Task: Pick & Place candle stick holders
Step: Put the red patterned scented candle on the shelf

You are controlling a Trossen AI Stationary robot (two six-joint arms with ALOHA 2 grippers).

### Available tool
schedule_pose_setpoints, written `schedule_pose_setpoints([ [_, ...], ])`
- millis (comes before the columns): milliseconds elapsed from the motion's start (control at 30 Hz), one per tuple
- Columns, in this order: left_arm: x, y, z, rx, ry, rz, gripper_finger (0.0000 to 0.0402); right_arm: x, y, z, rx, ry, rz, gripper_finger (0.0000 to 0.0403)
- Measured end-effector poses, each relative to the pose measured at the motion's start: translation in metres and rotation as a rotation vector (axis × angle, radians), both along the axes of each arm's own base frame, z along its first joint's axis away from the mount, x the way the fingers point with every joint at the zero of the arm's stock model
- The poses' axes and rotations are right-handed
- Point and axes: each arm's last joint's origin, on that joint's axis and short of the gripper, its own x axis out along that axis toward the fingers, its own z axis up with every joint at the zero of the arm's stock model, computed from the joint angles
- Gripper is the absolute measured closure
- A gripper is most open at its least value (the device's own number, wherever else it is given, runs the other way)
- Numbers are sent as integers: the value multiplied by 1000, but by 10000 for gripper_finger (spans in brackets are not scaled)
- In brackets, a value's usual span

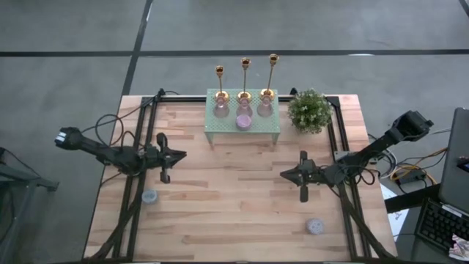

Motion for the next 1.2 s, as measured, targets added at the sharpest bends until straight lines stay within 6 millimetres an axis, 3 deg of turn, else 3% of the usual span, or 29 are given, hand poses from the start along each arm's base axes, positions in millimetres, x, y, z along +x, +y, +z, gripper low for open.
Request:
schedule_pose_setpoints([
  [700, 1, 0, -4, -37, 41, -56, 365, 2, 3, -1, 32, 5, 57, 390],
  [833, 2, 7, -5, -43, 41, 8, 365, 11, 10, 10, 21, 51, 105, 390],
  [1033, 3, 14, -5, -45, 38, 31, 365, 26, 21, 42, 3, 280, 161, 390],
  [1200, 4, 16, -6, -40, 55, 1, 365, 26, 27, 60, 20, 400, 189, 390],
])
